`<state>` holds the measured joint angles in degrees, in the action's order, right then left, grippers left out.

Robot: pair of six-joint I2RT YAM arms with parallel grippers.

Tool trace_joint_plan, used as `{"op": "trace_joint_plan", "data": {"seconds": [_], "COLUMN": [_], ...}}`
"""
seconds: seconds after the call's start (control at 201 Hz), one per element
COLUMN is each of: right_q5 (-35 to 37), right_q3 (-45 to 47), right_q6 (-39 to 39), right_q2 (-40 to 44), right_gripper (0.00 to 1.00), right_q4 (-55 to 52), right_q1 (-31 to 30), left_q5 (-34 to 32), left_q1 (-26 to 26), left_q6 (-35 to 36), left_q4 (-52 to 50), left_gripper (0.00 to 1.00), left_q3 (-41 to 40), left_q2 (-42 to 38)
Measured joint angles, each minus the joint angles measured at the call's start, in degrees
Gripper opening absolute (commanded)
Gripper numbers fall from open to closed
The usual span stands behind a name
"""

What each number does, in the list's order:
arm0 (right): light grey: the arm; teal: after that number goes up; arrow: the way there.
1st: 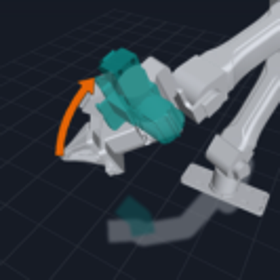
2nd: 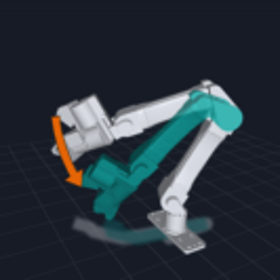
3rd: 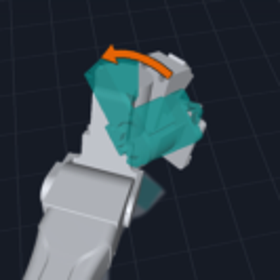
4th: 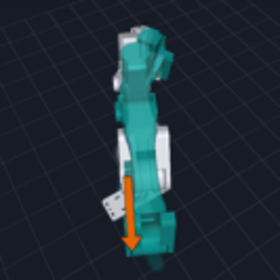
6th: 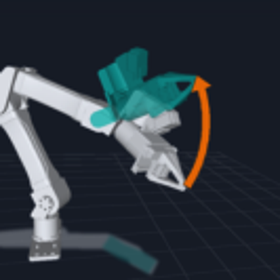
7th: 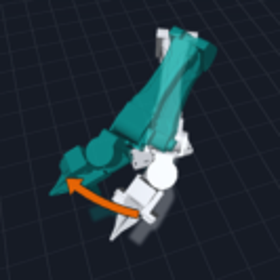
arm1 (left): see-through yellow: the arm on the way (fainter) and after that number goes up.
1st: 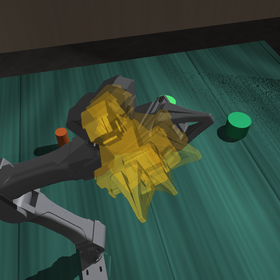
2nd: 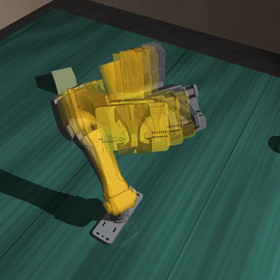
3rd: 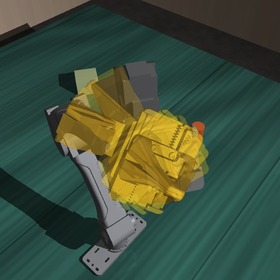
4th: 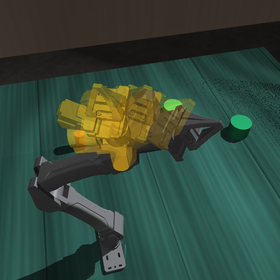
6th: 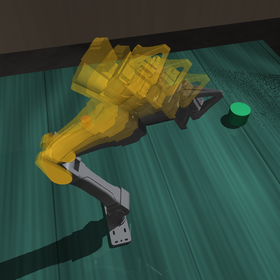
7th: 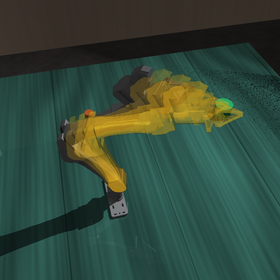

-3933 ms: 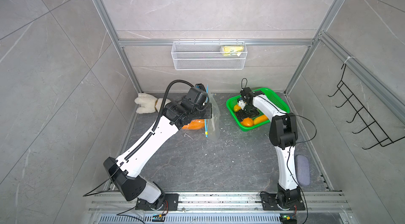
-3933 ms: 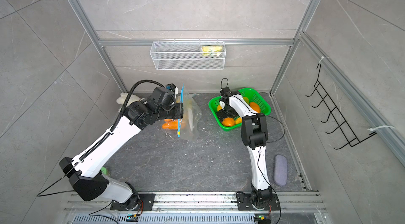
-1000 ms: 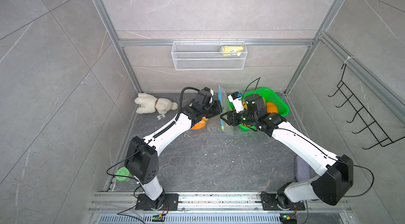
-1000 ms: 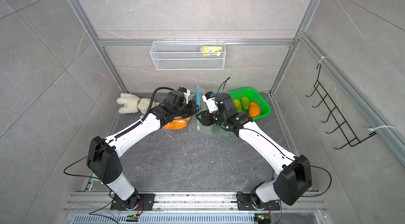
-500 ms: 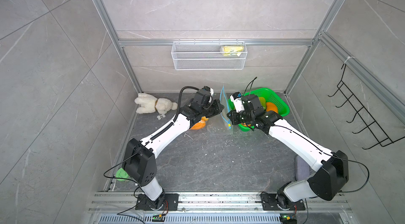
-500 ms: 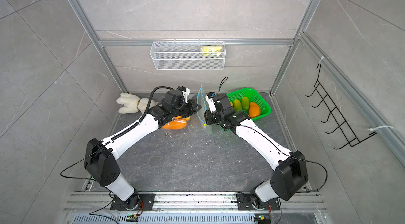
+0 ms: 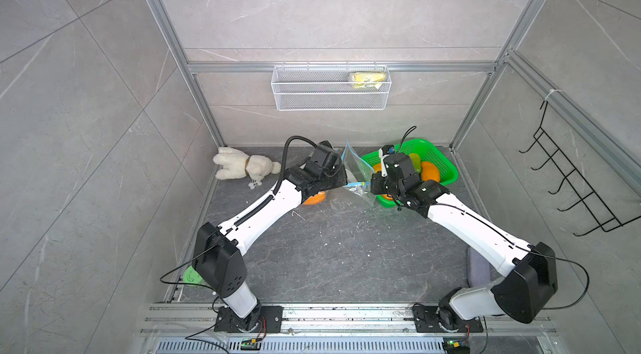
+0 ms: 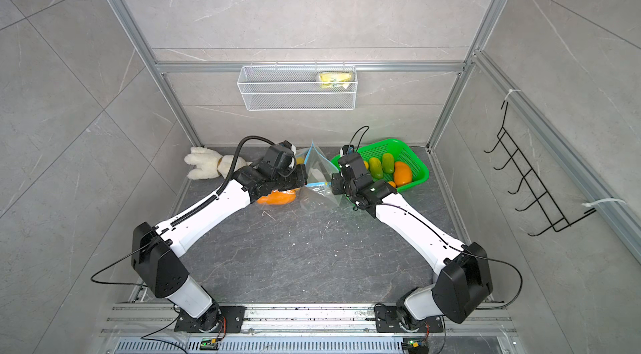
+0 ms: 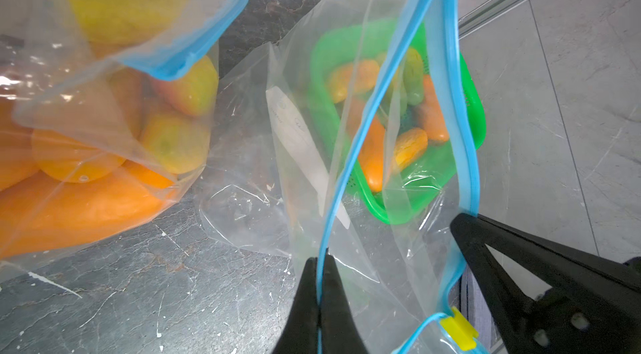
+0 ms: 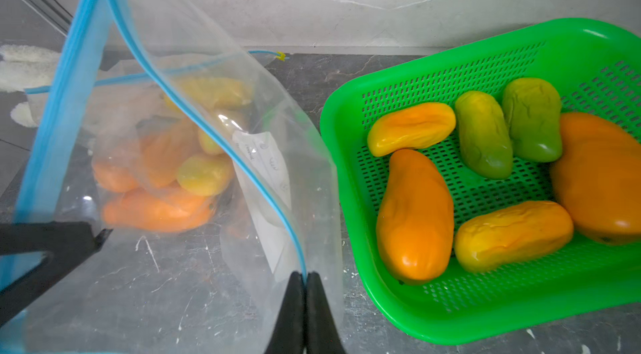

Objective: Place the mango in a zip-top bag and seal the zipper
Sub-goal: Open the zipper of the food storage bag.

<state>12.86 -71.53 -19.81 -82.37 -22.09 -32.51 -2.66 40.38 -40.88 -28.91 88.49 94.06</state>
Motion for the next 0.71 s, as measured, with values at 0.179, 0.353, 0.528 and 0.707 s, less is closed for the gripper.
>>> {"op": "trace_joint_plan", "data": {"seconds": [0.179,0.353,0.528,0.707], "right_q5": [3.0,6.9,7.5,2.4], "right_q3": [1.7,1.7,1.0,-0.4], "right_q6": [-1.7,-2.9,-3.8,-4.0], "right_q2": [2.2,2.2,0.0,-2.5], "right_gripper": [0.00,0.00,0.00,0.15], "right_q4": [1.3,0.8,-0.2,-2.1], "right_q1": [-0.1,-0.2,-0.2,0.3], "left_q5": [-4.0,-6.7,-6.8,-6.9], "left_q1": [2.1,3.5,3.7,3.6], "left_q6": [0.9,0.9,0.9,0.9], "left_q4": [-4.1,-7.0,-7.1,-7.2], "left_gripper": [0.00,0.00,0.00,0.00], "left_q3": [5.6,8.0,8.0,7.7], "left_q2": [1.7,4.0,4.4,4.7]}}
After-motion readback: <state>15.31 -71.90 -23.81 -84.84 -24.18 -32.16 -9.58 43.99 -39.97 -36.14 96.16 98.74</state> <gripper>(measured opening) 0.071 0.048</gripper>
